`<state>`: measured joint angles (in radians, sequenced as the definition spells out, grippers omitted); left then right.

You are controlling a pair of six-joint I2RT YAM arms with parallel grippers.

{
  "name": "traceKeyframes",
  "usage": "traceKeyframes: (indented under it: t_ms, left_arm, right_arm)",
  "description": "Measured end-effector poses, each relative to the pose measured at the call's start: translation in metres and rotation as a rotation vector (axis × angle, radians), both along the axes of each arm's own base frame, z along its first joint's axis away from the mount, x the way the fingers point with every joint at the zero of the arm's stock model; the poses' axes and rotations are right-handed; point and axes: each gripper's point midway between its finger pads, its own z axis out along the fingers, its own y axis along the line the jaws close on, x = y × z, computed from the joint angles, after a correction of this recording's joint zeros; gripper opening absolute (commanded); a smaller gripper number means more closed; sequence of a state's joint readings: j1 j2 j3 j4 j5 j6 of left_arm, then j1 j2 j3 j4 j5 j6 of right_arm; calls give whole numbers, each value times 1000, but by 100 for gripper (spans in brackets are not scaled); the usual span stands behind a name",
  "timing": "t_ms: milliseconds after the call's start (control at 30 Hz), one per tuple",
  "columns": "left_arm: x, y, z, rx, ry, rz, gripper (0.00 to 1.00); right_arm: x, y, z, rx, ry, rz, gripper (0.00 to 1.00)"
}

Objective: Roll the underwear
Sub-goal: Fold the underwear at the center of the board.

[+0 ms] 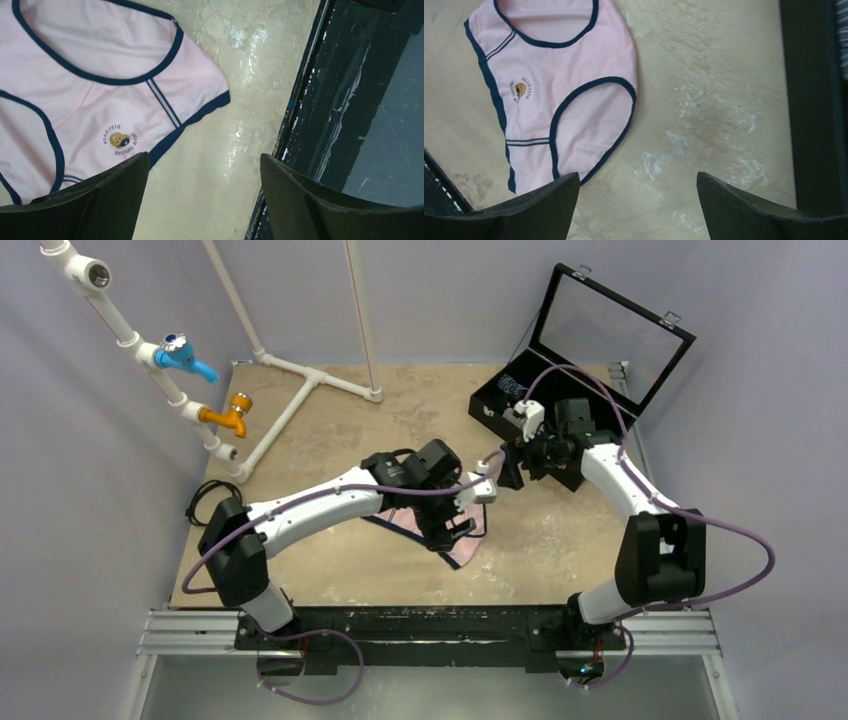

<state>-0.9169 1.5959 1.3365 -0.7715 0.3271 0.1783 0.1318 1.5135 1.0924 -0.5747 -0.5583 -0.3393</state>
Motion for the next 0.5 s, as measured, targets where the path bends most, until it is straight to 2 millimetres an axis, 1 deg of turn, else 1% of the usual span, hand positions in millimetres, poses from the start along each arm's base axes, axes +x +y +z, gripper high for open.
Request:
traceKeyframes:
  t_ms: [133,267,367,500]
  left_arm:
    - [-10,-31,-7,54,-71,-67,73]
    - [-17,-60,-23,123,-124,-90,62]
    - [-23,-73,-42,184,-129,-85,55]
    - [-22,-82,-66,268,-127,-54,53]
  right_arm:
    - [9,-23,16,19,-61,-83,88]
    - [18,-40,35,27,-137,-140,88]
    - [22,-47,38,29,-151,-161,88]
    - [23,-56,38,27,-151,-184,88]
